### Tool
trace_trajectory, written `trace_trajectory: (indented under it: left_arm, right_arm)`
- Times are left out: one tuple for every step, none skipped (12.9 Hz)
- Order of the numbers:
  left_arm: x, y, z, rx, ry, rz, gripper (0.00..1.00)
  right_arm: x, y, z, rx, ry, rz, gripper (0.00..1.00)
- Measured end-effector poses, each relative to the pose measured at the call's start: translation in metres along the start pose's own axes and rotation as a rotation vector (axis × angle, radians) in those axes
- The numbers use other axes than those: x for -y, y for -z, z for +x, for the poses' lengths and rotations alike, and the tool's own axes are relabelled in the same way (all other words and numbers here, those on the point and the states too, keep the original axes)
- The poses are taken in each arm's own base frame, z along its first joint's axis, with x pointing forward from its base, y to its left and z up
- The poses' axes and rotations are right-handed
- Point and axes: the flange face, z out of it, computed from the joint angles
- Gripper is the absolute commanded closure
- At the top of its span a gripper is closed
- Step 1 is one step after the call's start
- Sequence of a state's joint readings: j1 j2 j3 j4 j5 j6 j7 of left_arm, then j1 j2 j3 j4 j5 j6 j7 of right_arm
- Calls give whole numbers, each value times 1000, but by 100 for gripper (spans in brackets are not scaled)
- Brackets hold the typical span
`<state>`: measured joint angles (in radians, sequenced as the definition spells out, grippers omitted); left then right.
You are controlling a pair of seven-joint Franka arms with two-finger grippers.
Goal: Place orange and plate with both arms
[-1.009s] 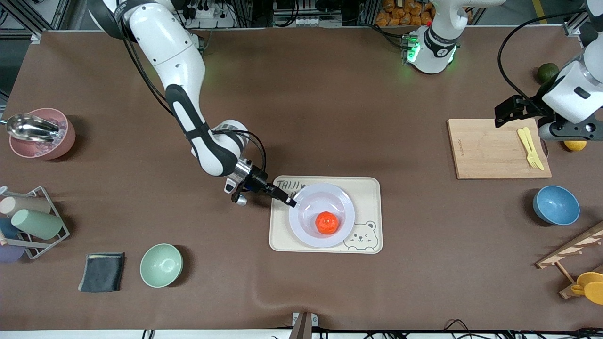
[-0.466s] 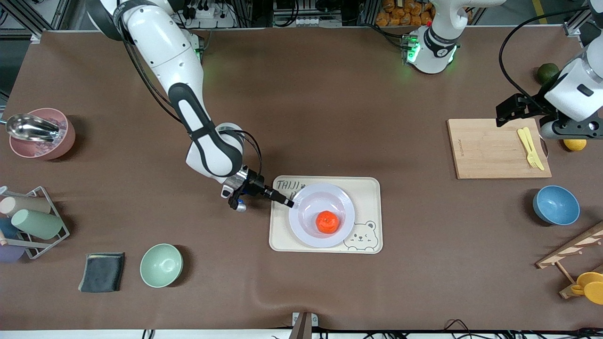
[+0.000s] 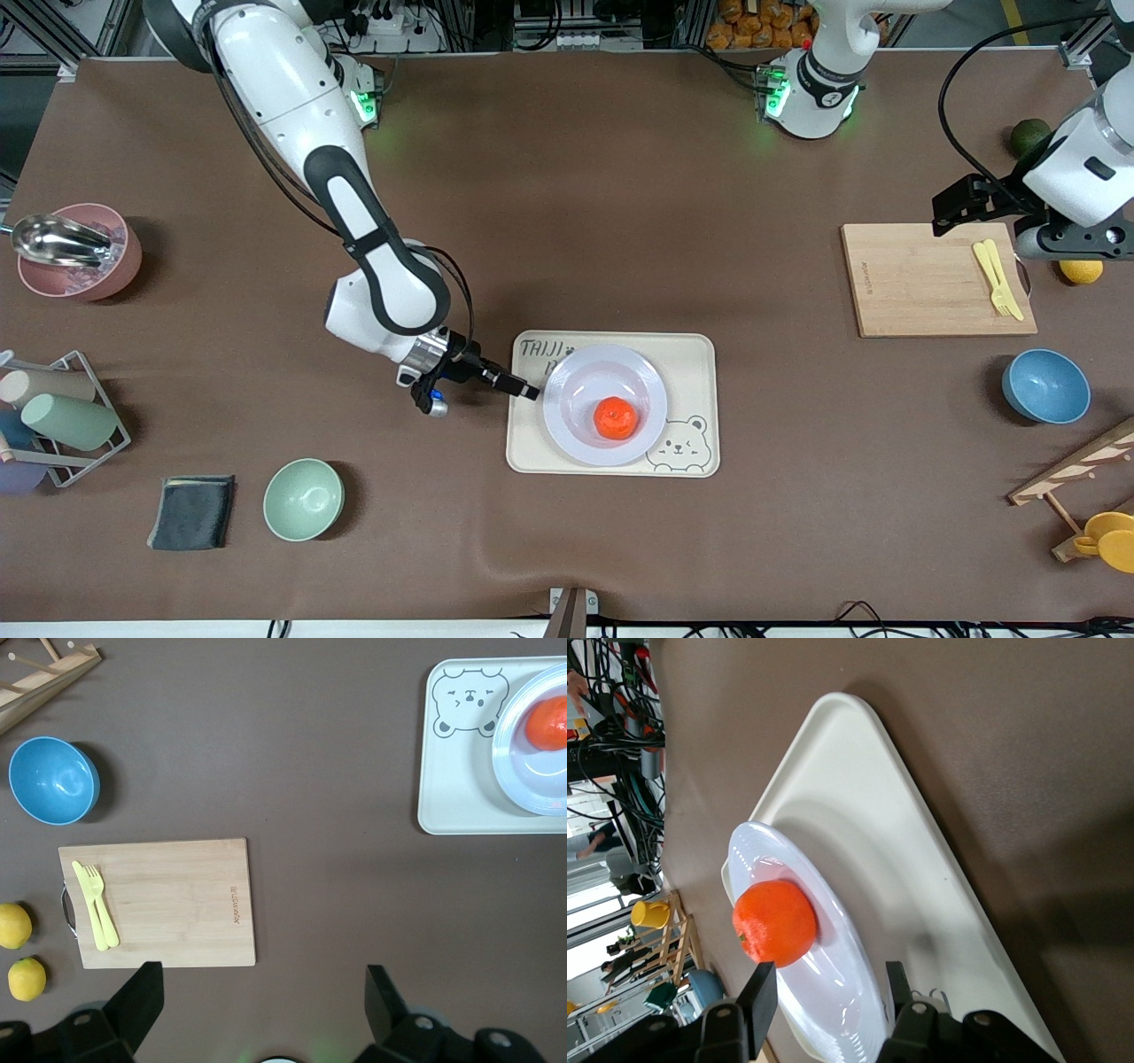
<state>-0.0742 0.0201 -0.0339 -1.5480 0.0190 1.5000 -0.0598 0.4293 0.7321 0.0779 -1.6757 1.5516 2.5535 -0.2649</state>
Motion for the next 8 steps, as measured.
trace_trajectory:
  left_arm:
    - [0, 0, 0, 1, 0, 0, 0]
    - [0, 0, 0, 2, 0, 0, 0]
    - [0, 0, 0, 2, 0, 0, 0]
    - [0, 0, 0, 3, 0, 0, 0]
    - [0, 0, 0, 3, 0, 0, 0]
    - [0, 0, 0, 4, 0, 0, 0]
    - [0, 0, -1, 4, 0, 0, 0]
    - [0, 0, -1, 4, 0, 0, 0]
  right_arm:
    - [3, 8, 7, 18, 0, -7, 43]
    - [7, 17, 14, 34, -1, -26, 43]
    - [13, 26, 19, 57, -3, -51, 43]
    - [21, 38, 24, 84, -4, -76, 42]
    - [29, 53, 29, 107, 0, -93, 41]
    - [35, 71, 36, 137, 7, -105, 40]
    - [38, 92, 45, 168, 23, -119, 37]
    - [37, 114, 56, 196, 43, -142, 35]
